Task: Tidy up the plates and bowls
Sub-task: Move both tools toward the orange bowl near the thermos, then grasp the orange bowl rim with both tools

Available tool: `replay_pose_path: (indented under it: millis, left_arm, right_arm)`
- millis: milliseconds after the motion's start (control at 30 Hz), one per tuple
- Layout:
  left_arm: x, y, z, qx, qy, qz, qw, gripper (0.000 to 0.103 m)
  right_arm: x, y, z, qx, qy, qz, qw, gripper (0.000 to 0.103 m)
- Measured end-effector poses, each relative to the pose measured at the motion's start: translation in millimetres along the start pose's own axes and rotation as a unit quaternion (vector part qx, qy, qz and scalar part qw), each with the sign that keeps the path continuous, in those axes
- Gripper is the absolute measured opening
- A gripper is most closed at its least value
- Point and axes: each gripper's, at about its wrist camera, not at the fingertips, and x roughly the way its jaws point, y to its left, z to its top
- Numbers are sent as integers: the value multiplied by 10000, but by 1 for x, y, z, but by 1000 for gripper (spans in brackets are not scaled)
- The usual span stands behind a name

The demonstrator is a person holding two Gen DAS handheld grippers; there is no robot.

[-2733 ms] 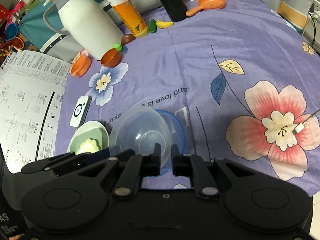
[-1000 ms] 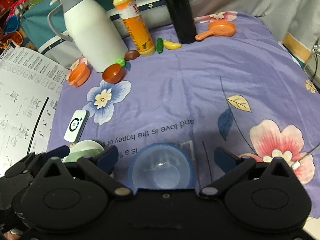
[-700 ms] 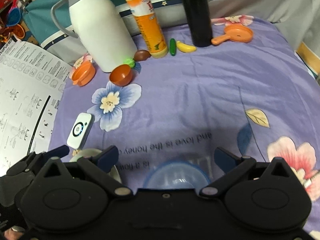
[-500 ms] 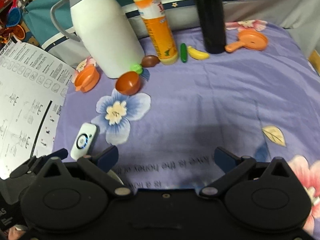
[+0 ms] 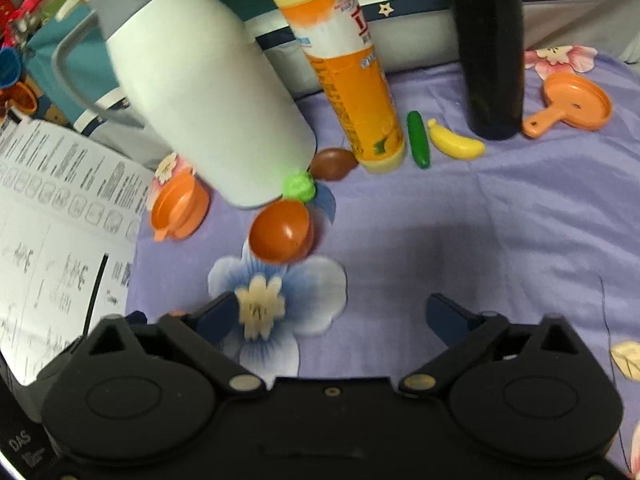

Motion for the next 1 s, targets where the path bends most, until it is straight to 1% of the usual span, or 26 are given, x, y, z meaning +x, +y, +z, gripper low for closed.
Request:
replay_pose_path:
  millis: [200, 267, 333, 400, 467, 533, 567, 633, 667, 733, 767, 800, 867, 933, 1000]
  left_arm:
    - [30, -5, 15, -52, 36, -157, 9999, 92]
    - [40, -8, 17, -3, 80, -168, 9998, 86]
    - [49, -10, 20, -11, 138, -225, 9997, 76]
    - [56, -10, 21, -55, 172, -288, 9994, 72]
    - [62, -12, 23, -50, 188, -314, 9993, 64]
    - [68, -14, 24, -25, 237, -362, 9991, 52]
    - [70, -14, 25, -8, 260, -377, 9989, 49]
    - [74, -16, 25, 16, 298, -407, 9987, 41]
    - [76, -16, 24, 16, 321, -433, 9985, 40]
    - [79, -17, 24, 15, 368, -474, 9982, 33]
    - [81, -18, 23, 30, 394, -493, 9980, 31]
    - [83, -19, 23, 47, 424, -503, 9978, 27]
    - [86, -20, 22, 72, 471, -534, 9974, 19]
    - [87, -23, 20, 137, 447, -485, 9977, 14]
    - [85, -25, 20, 192, 438, -446, 9979, 13]
  right_arm:
    - [28, -2, 27, 165, 8, 65, 9998, 76]
    - [39, 0, 34, 139, 27, 83, 9999, 66]
    - [49, 1, 39, 131, 61, 109, 9998, 58]
    - [60, 3, 44, 122, 96, 154, 9998, 50]
    - [69, 5, 47, 99, 121, 214, 9996, 40]
    - [76, 9, 48, 46, 144, 248, 9996, 36]
    - [80, 11, 49, 3, 153, 258, 9995, 32]
    - [86, 15, 50, -37, 175, 278, 9995, 27]
    - [89, 16, 50, -51, 190, 294, 9994, 23]
    - [93, 17, 49, -72, 215, 302, 9993, 18]
    - [96, 18, 49, -83, 224, 301, 9993, 16]
    - [97, 18, 49, -84, 232, 303, 9992, 15]
    - [102, 18, 48, -65, 248, 314, 9992, 10]
    - [105, 18, 48, -50, 252, 301, 9992, 9]
    - [105, 15, 47, -35, 227, 263, 9994, 8]
